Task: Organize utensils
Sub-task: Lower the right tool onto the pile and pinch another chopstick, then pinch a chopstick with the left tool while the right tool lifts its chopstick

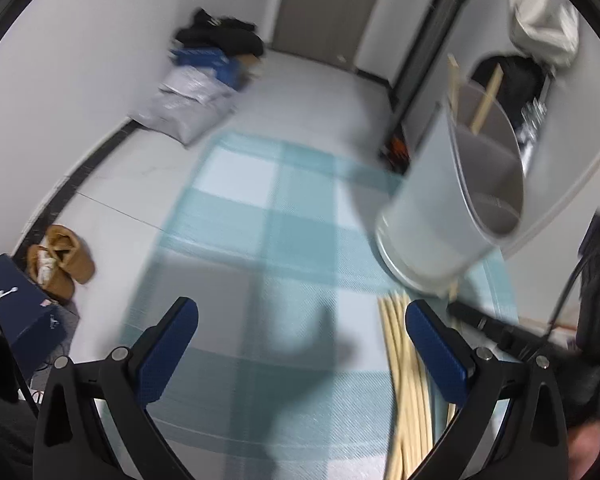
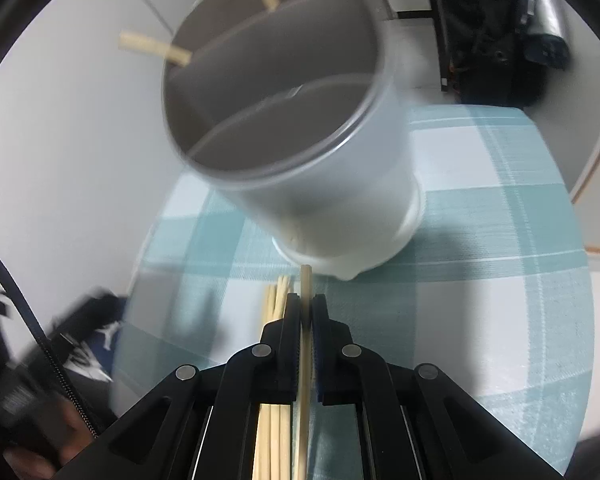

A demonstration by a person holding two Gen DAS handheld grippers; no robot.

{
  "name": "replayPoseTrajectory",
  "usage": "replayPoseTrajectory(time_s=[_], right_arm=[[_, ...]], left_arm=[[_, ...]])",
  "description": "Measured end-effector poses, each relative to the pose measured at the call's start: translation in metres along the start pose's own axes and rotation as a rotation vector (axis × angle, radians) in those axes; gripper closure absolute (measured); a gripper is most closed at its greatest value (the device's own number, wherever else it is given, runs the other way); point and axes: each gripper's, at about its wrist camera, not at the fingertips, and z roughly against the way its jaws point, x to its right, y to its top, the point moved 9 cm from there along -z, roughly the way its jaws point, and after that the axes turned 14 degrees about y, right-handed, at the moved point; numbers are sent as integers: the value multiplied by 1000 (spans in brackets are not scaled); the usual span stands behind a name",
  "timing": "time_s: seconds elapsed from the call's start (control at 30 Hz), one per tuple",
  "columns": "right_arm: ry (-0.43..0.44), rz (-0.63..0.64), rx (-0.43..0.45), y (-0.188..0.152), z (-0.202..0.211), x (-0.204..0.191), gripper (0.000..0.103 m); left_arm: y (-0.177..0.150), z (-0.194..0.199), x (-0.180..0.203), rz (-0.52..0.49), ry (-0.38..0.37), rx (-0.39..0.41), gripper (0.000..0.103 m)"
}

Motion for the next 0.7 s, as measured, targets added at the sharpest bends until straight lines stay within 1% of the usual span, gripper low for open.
replayPoseTrajectory(time_s=[0.1, 0.23, 0.3, 0.33, 0.37, 0.4, 0.43, 0.5, 0.53, 0.6, 0.63, 0.7], right_arm=[[60, -51, 45, 6, 21, 6, 98], [137, -103, 82, 12, 43, 14, 99], [161, -124, 101, 15, 54, 23, 99], [170, -136, 114, 13, 54, 26, 99], [179, -147, 130, 12, 57, 30, 99], [185, -157, 144, 14, 59, 34, 99], [187, -171, 153, 25, 58, 38, 99], [200, -201, 165, 29, 59, 48, 99], [203, -212, 177, 31, 59, 53, 99], [206, -222, 194, 29, 65, 52, 99], [208, -228, 201, 30, 67, 55, 99], [211, -228, 214, 35, 69, 61, 99]], left_arm=[[-11, -6, 16, -54, -34, -54, 1], [-16, -9, 35, -122, -44, -70, 1], [-16, -12, 42, -144, -45, -76, 5], [-17, -14, 45, -152, -48, -88, 8], [-16, -16, 48, -157, -54, -102, 14], [-17, -20, 52, -163, -62, -123, 18], [-18, -21, 54, -166, -63, -134, 19], [-20, -27, 59, -180, -50, -150, 29], [-21, -29, 61, -188, -42, -156, 32], [-22, -35, 64, -199, -29, -172, 45], [-22, -38, 64, -198, -22, -179, 47], [-23, -41, 66, -187, -21, -194, 57]])
